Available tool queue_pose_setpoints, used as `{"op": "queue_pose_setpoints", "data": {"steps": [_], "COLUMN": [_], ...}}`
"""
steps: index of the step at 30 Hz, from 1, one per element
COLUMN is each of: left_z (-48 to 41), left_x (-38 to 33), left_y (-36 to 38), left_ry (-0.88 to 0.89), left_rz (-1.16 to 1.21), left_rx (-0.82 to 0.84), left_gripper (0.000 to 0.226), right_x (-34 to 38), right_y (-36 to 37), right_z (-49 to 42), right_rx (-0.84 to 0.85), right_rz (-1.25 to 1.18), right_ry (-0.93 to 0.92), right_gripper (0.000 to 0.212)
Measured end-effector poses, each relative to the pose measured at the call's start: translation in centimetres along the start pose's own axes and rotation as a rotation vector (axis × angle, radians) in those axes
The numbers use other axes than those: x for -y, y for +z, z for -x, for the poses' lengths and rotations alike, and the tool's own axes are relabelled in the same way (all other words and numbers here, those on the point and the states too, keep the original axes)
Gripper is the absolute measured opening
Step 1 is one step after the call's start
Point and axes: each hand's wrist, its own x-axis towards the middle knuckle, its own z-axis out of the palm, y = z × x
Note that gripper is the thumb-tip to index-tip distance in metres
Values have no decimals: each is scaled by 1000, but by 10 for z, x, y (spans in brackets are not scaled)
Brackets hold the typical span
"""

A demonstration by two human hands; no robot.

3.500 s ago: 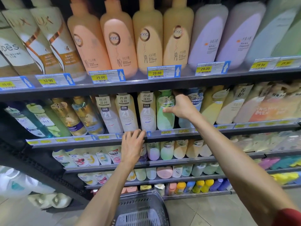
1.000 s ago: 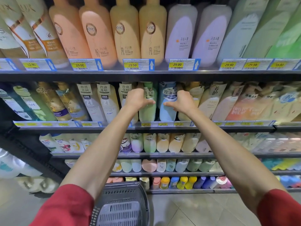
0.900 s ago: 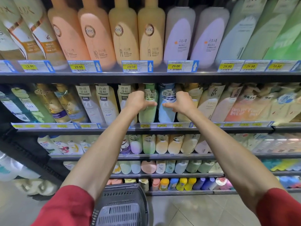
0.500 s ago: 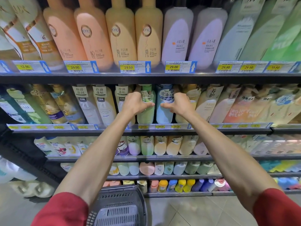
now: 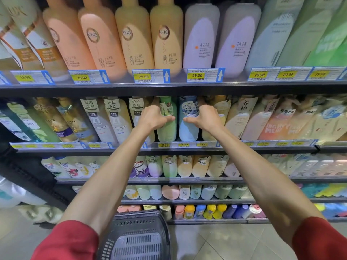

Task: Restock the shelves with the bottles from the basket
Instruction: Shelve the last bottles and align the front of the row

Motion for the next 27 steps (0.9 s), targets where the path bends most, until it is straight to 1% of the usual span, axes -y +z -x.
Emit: {"op": "queue_pose_setpoints", "data": {"steps": [10, 14, 18, 22, 27], "left_z": [2, 5, 10, 13, 12], "left_x": [-1, 0, 4, 11, 14], "left_y": [-4, -2, 0, -1, 0], "left_ry": [-23, -13, 46, 97, 96], "left_rz": [27, 67, 83, 53, 63], "left_rx": [32, -32, -105, -114, -129], "left_gripper": [61, 59, 60, 66, 61], "right_x": [-2, -4, -6, -7, -6], "right_y": [-1, 0, -3, -2, -3], "right_z": [-1, 0, 2, 7, 11], "right_rx": [-41, -33, -1, -24, -46], "right_rz": [27, 25, 41, 30, 36], "right_ry": [6, 5, -20, -27, -52], "right_gripper": [56, 57, 50, 53, 58]}}
